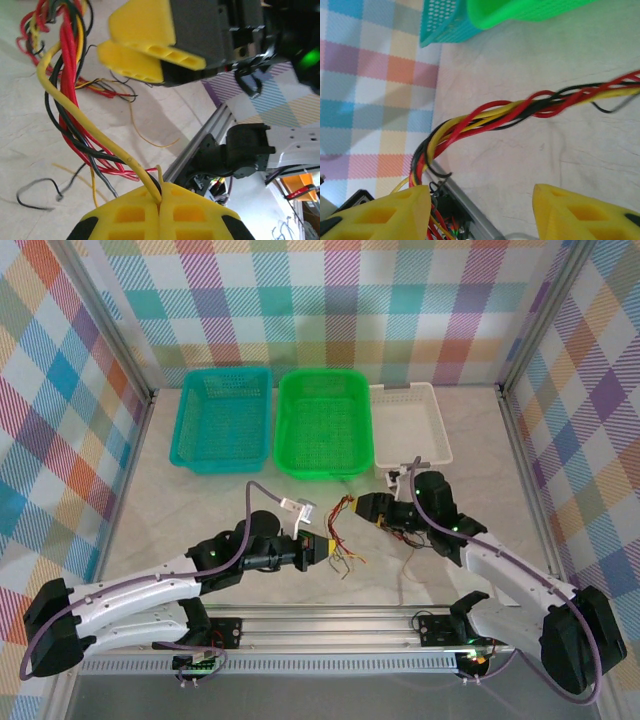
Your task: Untangle the cables
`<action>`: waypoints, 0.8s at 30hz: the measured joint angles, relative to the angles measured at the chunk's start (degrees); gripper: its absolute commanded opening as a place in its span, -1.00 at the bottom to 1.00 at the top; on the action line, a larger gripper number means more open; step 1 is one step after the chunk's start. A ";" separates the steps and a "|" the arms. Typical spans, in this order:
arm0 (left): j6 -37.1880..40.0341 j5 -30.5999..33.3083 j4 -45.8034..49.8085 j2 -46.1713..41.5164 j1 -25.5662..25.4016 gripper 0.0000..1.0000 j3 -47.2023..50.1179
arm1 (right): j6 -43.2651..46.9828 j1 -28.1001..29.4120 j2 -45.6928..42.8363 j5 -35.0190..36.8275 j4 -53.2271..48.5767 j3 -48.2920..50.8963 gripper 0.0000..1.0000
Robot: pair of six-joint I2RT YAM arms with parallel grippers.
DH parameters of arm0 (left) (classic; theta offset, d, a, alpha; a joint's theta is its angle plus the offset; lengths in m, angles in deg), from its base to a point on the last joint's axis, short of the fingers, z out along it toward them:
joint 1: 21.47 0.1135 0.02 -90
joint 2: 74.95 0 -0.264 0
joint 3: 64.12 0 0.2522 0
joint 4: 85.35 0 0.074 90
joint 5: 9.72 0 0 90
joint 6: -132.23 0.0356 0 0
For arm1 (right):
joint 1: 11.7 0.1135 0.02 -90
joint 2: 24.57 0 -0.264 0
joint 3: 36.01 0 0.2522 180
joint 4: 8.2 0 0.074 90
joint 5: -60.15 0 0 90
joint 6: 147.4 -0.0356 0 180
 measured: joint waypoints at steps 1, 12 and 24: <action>0.11 -0.35 -0.20 0.00 0.02 -1.00 -0.07 | 0.20 0.98 0.04 -0.28 1.25 0.02 0.03; -0.17 -1.68 -2.80 0.74 0.33 -1.00 -0.09 | 3.48 8.44 2.38 1.05 12.15 0.35 -0.20; -0.37 -1.57 -2.43 -1.31 0.42 -1.00 0.26 | 6.29 9.33 3.48 4.46 8.28 0.07 -0.68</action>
